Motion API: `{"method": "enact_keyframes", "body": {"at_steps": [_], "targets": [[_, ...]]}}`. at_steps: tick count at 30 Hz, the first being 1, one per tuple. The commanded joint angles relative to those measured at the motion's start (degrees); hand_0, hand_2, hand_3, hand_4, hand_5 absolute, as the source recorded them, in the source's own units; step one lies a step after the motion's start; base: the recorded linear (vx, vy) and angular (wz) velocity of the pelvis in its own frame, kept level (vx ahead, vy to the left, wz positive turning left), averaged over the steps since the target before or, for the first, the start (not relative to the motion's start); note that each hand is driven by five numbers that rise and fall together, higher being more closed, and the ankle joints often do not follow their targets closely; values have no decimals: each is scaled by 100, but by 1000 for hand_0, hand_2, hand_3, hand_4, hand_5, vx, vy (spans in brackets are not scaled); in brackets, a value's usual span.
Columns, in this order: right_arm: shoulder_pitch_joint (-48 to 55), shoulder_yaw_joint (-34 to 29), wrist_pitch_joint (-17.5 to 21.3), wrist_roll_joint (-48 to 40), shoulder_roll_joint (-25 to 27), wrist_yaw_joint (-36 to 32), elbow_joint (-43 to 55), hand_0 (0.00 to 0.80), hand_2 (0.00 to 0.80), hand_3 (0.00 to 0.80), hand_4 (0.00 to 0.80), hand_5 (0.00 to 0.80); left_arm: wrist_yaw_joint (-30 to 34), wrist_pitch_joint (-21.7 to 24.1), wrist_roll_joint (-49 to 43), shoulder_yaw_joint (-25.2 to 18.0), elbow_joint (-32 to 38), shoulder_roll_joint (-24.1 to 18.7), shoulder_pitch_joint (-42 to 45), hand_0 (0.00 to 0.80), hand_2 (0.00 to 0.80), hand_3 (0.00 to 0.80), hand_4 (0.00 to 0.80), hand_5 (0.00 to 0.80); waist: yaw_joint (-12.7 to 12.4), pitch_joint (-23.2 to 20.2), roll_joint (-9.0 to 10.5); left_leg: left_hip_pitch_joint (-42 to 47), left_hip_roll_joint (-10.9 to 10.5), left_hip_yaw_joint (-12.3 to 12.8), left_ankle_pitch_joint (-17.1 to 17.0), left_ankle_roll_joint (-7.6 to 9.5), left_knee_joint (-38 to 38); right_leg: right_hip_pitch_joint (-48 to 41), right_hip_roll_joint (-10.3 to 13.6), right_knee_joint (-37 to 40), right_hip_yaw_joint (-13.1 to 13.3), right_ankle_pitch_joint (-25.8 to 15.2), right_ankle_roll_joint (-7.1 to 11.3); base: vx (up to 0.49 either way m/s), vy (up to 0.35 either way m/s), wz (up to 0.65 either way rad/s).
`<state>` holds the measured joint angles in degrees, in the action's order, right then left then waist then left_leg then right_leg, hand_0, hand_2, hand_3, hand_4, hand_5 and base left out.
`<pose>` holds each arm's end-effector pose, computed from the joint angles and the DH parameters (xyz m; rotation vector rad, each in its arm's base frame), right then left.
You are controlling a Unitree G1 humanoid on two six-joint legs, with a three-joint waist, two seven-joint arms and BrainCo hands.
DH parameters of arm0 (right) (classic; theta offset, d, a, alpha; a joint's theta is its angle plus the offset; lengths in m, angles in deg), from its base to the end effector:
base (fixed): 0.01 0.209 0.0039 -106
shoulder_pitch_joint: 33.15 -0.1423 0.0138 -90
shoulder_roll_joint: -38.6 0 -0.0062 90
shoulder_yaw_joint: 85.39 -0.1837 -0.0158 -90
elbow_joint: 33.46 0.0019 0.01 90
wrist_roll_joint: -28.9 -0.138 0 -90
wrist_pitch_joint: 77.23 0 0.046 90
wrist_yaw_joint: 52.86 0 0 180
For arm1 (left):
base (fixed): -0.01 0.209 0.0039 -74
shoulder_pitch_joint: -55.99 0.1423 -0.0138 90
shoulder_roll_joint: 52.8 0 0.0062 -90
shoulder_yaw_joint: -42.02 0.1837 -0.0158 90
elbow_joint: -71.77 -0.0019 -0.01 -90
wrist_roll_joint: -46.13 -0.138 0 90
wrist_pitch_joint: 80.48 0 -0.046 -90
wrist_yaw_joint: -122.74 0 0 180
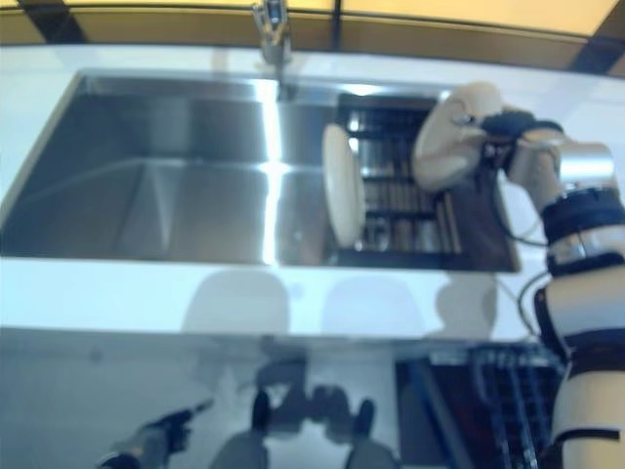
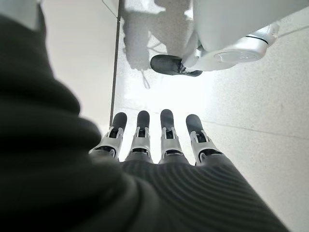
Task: Take plates into dishwasher
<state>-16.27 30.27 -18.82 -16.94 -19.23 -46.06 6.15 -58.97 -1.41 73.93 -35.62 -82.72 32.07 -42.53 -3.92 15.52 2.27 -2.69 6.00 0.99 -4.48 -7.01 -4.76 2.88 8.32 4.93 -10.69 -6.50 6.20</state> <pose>0.3445 -0.2673 0.2769 -0.1088 0.1879 -0.2574 0.1343 0.2530 -0.0875 0.0126 1.1463 0.2809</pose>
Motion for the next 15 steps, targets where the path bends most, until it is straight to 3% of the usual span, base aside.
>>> {"method": "enact_keyframes", "body": {"at_steps": [1, 5, 6, 7, 8, 15], "targets": [[-824, 447, 221, -107, 253, 42, 55, 0, 0, 0, 0, 0, -67, -64, 47, 381, -147, -61, -320, 0, 0, 0, 0, 0, -56, 96, 179, -74, -63, 18, 9, 135, -24, -28, 249, 7, 45, -76, 217, 0, 0, 0], [-806, 442, 277, -119, 220, 20, 71, 0, 0, 0, 0, 0, -53, -54, 78, 378, -165, -60, -339, 0, 0, 0, 0, 0, -54, 113, 175, -90, -61, 28, 3, 135, -24, -15, 246, 7, 50, -76, 214, 0, 0, 0], [-799, 436, 278, -118, 218, 7, 83, 216, 216, 216, 216, 216, -52, -52, 79, 372, -166, -59, -336, 0, 0, 0, 0, 0, -53, 115, 174, -90, -61, 26, 3, 137, -24, -15, 246, 7, 50, -76, 213, 0, 0, 0], [-802, 441, 272, -120, 214, -1, 98, 483, 483, 483, 483, 483, -55, -52, 91, 374, -167, -56, -338, 0, 0, 0, 0, 0, -52, 120, 171, -88, -60, 25, 3, 137, -24, -17, 248, 7, 50, -76, 213, 0, 0, 0], [-795, 439, 270, -110, 202, 15, 118, 800, 800, 800, 800, 800, -57, -66, 90, 366, -149, -53, -339, 0, 0, 0, 0, 0, -57, 131, 168, -89, -60, 24, 0, 137, -24, -21, 251, 7, 44, -76, 214, 0, 0, 0], [-784, 419, 300, -74, 205, 98, 135, 800, 800, 800, 800, 800, -57, -83, 121, 377, -130, -57, -352, 0, 0, 0, 0, 0, -68, 145, 172, -97, -71, 16, -1, 140, -24, -18, 251, 7, 28, -78, 212, 0, 0, 0]]}}
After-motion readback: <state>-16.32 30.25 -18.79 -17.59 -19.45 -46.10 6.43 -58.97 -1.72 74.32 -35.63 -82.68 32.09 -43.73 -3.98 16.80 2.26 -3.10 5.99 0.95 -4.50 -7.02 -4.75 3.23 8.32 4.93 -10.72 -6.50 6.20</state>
